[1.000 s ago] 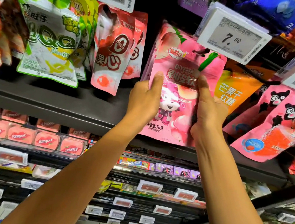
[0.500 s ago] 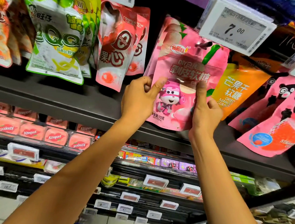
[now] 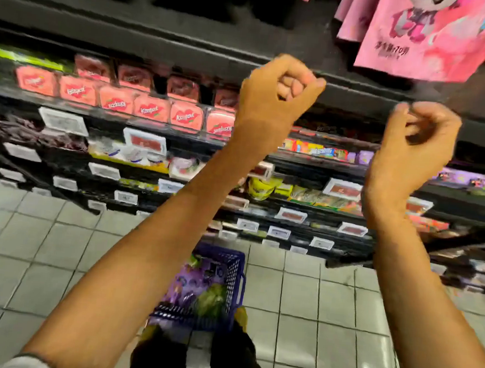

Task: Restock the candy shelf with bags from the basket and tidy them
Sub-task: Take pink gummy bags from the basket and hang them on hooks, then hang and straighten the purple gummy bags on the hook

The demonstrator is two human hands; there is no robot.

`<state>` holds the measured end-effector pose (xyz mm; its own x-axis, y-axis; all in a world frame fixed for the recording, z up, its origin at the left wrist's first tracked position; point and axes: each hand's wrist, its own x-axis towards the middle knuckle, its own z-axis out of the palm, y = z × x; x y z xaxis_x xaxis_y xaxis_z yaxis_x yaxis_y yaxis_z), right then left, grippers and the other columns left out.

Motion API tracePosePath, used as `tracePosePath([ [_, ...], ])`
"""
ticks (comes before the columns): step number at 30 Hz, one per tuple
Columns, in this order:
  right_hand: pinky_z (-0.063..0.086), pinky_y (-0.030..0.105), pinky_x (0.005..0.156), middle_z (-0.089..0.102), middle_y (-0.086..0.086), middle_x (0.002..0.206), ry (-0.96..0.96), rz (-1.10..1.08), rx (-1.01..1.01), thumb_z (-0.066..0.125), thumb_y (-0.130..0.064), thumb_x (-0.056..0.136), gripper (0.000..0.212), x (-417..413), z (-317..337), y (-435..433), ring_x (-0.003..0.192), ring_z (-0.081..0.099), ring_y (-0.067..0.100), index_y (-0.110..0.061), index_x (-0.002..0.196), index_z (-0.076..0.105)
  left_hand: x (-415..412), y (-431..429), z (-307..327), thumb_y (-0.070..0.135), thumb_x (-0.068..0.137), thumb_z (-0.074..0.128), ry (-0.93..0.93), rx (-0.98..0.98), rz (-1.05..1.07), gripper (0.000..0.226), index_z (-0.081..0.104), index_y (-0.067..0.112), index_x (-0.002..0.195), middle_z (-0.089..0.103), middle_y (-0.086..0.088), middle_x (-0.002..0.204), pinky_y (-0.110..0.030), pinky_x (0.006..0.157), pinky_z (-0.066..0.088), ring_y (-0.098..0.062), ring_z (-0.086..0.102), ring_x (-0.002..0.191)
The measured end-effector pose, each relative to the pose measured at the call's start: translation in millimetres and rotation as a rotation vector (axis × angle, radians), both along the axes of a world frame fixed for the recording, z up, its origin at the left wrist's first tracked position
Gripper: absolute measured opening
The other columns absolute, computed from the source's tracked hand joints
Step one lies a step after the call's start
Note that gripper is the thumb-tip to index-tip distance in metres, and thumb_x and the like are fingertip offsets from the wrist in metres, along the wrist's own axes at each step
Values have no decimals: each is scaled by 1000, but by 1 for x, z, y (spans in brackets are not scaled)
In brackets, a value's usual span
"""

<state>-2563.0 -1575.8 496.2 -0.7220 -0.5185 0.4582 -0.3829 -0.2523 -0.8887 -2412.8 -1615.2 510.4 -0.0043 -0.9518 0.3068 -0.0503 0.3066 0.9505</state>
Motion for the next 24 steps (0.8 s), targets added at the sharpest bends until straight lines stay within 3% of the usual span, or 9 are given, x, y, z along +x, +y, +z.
tracePosePath([
  [4, 37, 8, 59, 57, -12, 68, -151, 124, 267, 54, 10, 85, 12, 50, -77, 30, 57, 49, -9, -1, 88, 59, 53, 31, -68, 1, 85, 70, -91, 145, -73, 14, 60, 7, 76, 53, 4, 61, -12, 55, 35, 2, 45, 55],
  [6, 39, 12, 61, 57, -4, 70, -256, 178, 448, 53, 13, 86, 16, 82, -126, 51, 58, 48, -6, -1, 87, 61, 85, 48, -113, 1, 85, 70, -147, 287, -100, 8, 64, -4, 83, 62, -11, 70, -15, 58, 39, -8, 52, 64],
  [8, 36, 12, 57, 54, -10, 61, -351, 198, 569, 51, 17, 84, 27, 114, -175, 71, 51, 44, -7, -7, 73, 58, 119, 64, -161, 5, 86, 70, -216, 417, -105, 13, 66, -7, 88, 66, -20, 82, -24, 67, 47, -18, 57, 73],
  [10, 37, 17, 58, 54, -12, 56, -416, 222, 728, 58, 9, 82, 24, 138, -221, 89, 54, 45, -2, -10, 67, 55, 151, 80, -207, 9, 87, 70, -290, 529, -93, 11, 67, -2, 87, 66, -12, 81, -21, 67, 46, -16, 57, 71],
  [13, 51, 32, 73, 64, 5, 78, -483, 275, 972, 65, -7, 86, 8, 163, -291, 116, 73, 59, 19, -13, 82, 64, 194, 104, -276, 5, 87, 69, -332, 667, -57, 11, 63, 2, 79, 63, -10, 76, -9, 64, 42, -13, 56, 70],
  [17, 47, 25, 65, 61, 9, 74, -550, 220, 1098, 65, -1, 87, 10, 187, -377, 139, 67, 56, 17, 7, 92, 67, 235, 139, -373, 0, 85, 69, -414, 824, -25, 28, 53, 11, 65, 64, -23, 80, -39, 80, 49, -24, 59, 80],
  [20, 43, 13, 49, 61, 9, 67, -540, 250, 1226, 64, -1, 86, 6, 198, -438, 151, 52, 55, 11, 1, 84, 68, 252, 162, -452, 8, 86, 69, -549, 928, -51, 14, 67, 3, 73, 69, -19, 74, -32, 67, 45, -32, 66, 75],
  [22, 44, 19, 53, 59, 9, 63, -523, 259, 1290, 63, -1, 86, 18, 203, -485, 156, 52, 56, 13, -9, 70, 65, 257, 174, -503, 13, 87, 67, -614, 978, -96, 12, 70, 4, 80, 71, -17, 78, -31, 67, 47, -31, 66, 77],
  [24, 44, 33, 62, 60, 14, 69, -531, 285, 1330, 59, 3, 88, 24, 205, -530, 161, 60, 56, 23, -12, 68, 62, 261, 184, -547, 14, 88, 67, -656, 1022, -139, 10, 69, 5, 84, 73, -15, 87, -19, 67, 45, -20, 62, 74],
])
